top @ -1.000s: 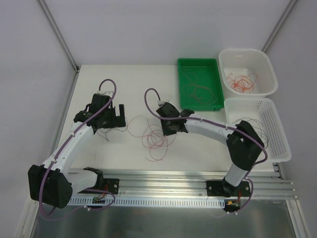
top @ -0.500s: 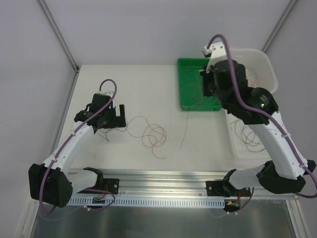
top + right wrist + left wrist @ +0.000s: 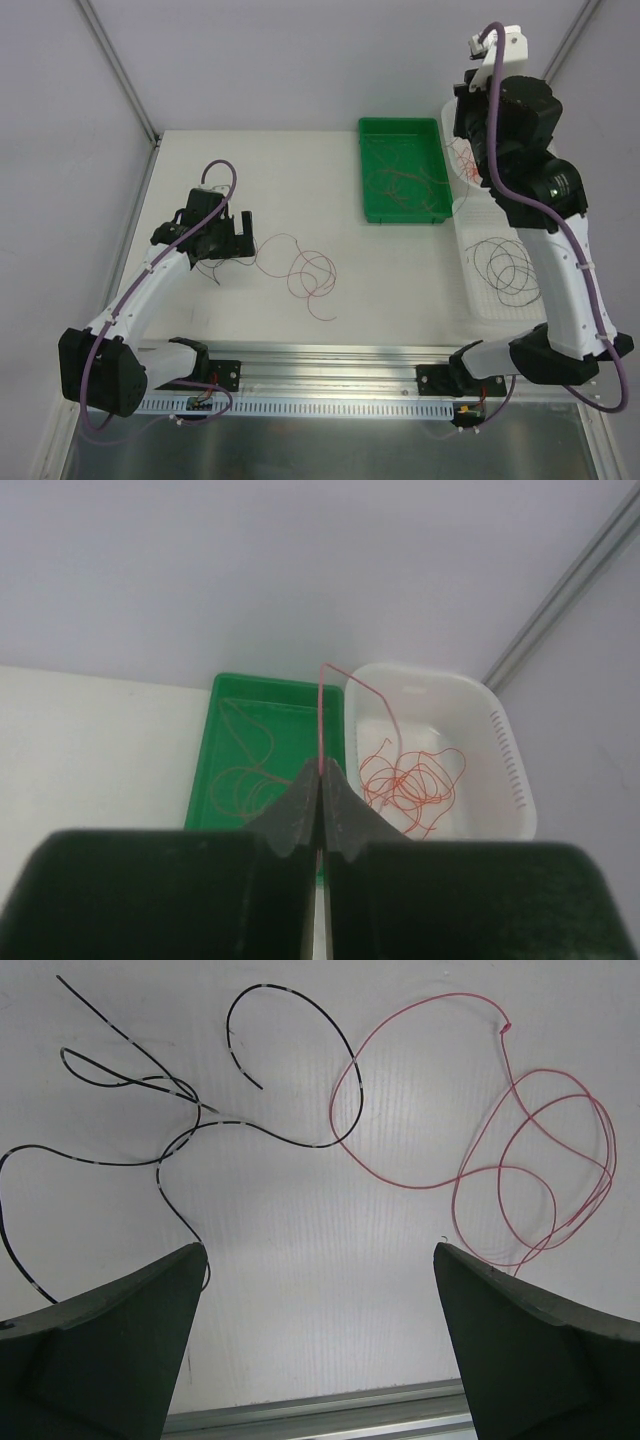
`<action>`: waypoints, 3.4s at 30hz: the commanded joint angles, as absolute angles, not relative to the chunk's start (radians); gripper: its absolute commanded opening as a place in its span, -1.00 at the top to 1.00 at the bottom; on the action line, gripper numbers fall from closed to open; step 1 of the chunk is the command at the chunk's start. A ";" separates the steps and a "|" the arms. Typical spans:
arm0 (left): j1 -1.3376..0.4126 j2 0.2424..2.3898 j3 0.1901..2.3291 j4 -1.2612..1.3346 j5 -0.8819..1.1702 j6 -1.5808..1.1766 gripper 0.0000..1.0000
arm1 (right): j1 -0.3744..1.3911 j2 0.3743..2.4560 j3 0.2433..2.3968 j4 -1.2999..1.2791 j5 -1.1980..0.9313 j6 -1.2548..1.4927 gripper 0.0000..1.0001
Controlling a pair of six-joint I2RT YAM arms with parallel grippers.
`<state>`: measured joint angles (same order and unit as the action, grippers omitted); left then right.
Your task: Untangle the cables
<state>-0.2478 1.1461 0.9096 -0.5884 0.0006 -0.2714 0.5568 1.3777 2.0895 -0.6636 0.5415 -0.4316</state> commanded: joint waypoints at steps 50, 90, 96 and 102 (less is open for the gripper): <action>-0.245 1.158 0.908 -0.586 -0.017 -0.256 -0.99 | 0.270 1.850 1.772 -0.526 -0.006 0.008 -0.37; -0.184 1.278 0.926 -0.646 -0.227 -0.316 1.00 | 0.667 1.057 1.012 -0.496 -0.074 0.057 -0.94; -0.326 1.158 1.046 -0.647 -0.118 -0.265 1.00 | 0.710 1.034 1.020 -0.431 -0.162 0.083 -0.94; -0.491 1.088 1.201 -0.649 0.050 -0.172 1.00 | 0.724 0.999 1.006 -0.318 -0.216 0.139 -0.96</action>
<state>-0.4473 1.1271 1.1294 -0.6468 -0.0868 -0.2405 0.7174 1.0374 1.0092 -0.4248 -0.1665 0.0933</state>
